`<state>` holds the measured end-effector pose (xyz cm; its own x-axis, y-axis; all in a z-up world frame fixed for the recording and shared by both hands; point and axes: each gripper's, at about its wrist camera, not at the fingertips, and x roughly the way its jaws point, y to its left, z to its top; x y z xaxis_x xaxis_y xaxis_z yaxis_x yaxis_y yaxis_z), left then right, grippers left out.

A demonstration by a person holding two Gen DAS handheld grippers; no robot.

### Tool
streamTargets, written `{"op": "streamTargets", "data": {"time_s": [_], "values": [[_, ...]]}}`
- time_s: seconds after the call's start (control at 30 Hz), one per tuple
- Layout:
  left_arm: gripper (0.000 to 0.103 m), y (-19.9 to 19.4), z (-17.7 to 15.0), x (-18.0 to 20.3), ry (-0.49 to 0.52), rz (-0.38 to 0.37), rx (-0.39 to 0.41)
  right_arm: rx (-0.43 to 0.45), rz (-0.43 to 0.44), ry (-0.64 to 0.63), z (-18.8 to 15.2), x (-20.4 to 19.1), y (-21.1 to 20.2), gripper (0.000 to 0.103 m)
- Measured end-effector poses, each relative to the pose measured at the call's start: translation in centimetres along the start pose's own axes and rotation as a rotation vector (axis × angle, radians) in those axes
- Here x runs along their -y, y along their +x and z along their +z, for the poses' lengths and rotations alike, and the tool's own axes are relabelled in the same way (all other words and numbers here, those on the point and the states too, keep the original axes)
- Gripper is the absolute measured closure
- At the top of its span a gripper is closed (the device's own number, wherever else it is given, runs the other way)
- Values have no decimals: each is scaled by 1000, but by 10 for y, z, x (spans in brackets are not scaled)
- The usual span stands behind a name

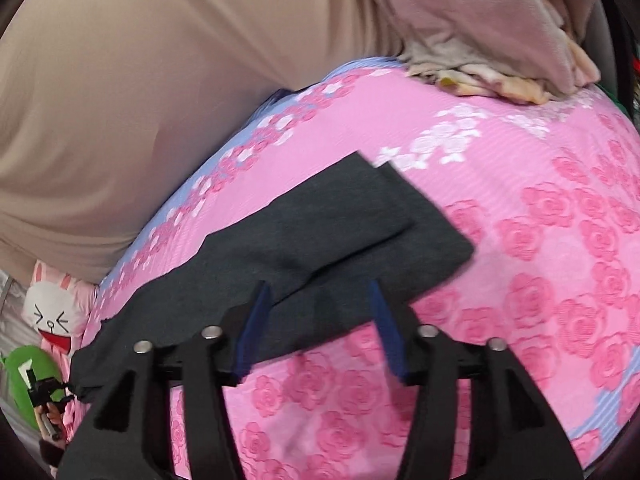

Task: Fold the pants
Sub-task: 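Lift the held pants edge and fold it over the other leg with both grippers, then open both grippers and release the folded pants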

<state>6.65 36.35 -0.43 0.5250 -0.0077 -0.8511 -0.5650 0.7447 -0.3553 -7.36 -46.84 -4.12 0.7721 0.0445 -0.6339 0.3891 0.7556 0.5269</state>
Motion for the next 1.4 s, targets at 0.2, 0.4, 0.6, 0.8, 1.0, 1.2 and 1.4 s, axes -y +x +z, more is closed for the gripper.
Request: {"op": "streamTargets", "data": {"time_s": [0.2,0.4,0.6,0.8,1.0,1.2,1.4], "values": [[50,22,0,3,-39,-52,-58,-43,-24,46,16,-6,41,51],[98,32,20,11,-71,-67,-88,50,0,18,52,-31,43,99],[97,4,27,11,-13,-114,-64,144,-105,-112,43,-42,-38,99],[88,21,-11,2,58,14,-62,-63,-257,-104,-2,7,7,97],[52,-22,-27,7,87,66,37,-37,-197,-98,-5,8,-1,70],[34,-29,-32,42,222,197,146,-5,-142,-28,17,11,12,91],[39,14,-20,41,159,243,71,215,-102,-220,59,-61,-46,99]]}}
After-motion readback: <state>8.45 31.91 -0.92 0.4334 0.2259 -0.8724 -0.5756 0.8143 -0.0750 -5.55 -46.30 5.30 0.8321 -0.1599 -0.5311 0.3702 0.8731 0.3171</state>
